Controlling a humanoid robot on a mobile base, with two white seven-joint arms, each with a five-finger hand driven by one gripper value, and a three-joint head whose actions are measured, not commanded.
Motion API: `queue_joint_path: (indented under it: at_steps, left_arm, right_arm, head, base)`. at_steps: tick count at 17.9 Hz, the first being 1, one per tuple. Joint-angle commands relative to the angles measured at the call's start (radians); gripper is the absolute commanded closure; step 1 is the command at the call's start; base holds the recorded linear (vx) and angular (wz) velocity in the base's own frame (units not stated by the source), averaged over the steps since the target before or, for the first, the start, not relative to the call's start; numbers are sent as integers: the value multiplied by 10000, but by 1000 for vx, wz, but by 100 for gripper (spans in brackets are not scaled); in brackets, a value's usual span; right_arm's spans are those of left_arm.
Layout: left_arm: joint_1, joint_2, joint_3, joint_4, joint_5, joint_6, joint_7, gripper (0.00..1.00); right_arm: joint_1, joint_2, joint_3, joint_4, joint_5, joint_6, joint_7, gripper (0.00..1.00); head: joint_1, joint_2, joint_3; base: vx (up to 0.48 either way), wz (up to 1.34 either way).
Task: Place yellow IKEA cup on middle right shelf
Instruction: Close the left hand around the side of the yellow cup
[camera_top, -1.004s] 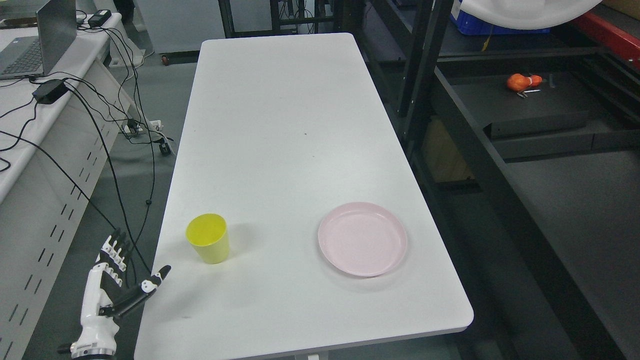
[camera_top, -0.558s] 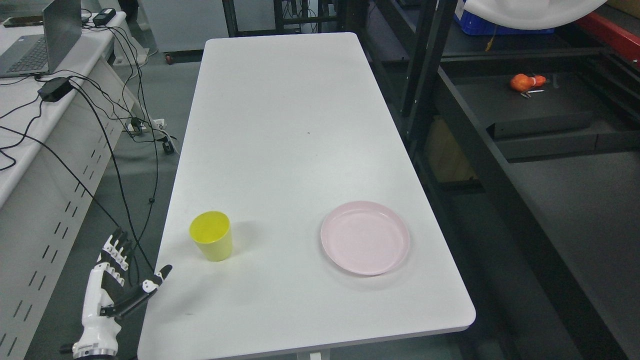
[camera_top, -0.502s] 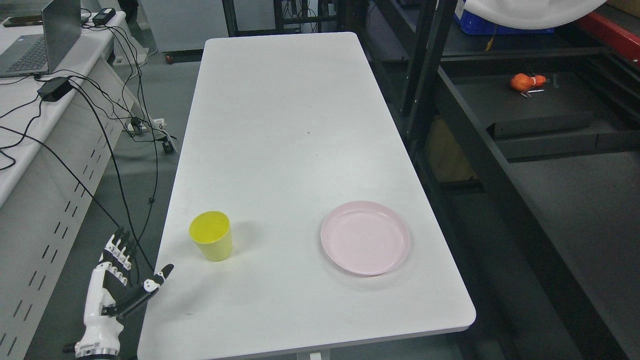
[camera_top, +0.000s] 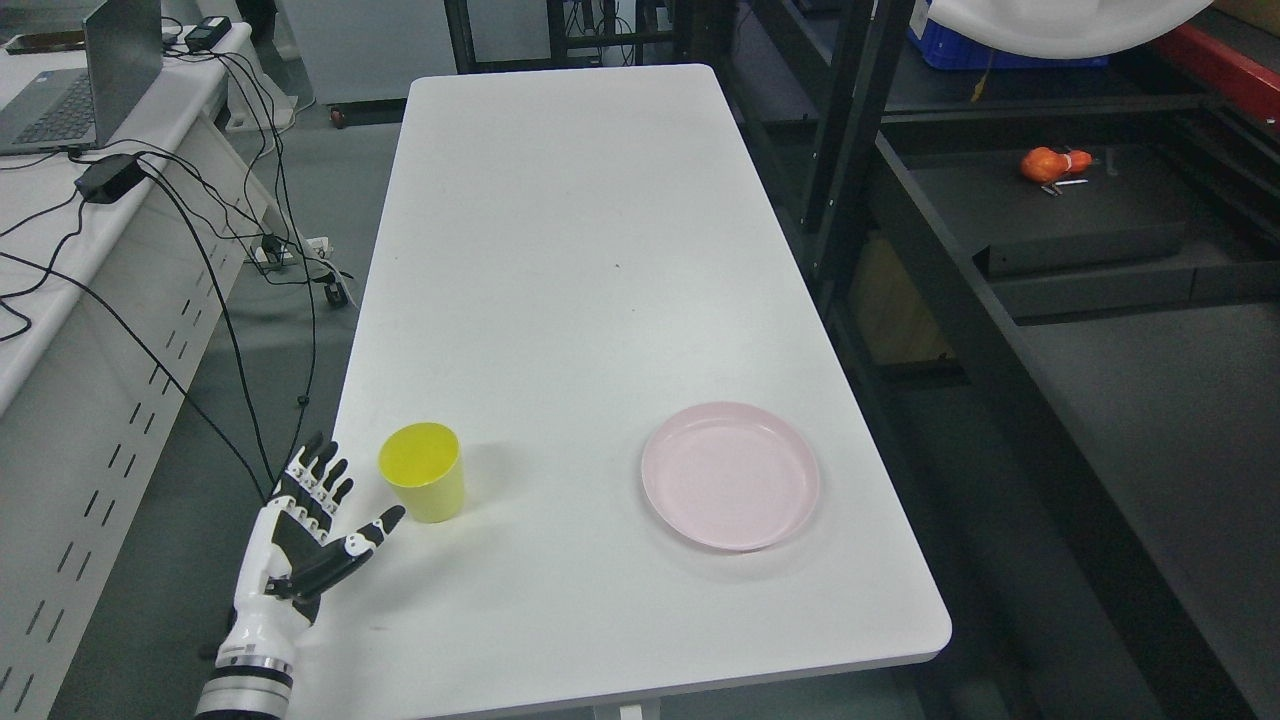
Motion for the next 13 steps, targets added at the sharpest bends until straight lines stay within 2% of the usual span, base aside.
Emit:
queue_joint_path:
  at_steps: [1,8,13]
  left_arm:
    - [-551,183,-1057,551,143,376,-384,1]
    - [-917,174,-1458,826,66,774,-385,1]
    - [-1607,260,-1382,1637,66,1572,-385,1]
  right_arm:
    - [139,-175,169,0,-245,7,7,1]
    - [139,-175,169,0,-245,7,7,1]
    - [139,-175,169,0,-245,7,7,1]
  head:
    - [0,0,0]
    - [0,0,0]
    - [0,0,0]
  base:
    - [0,0]
    - [0,0]
    - [0,0]
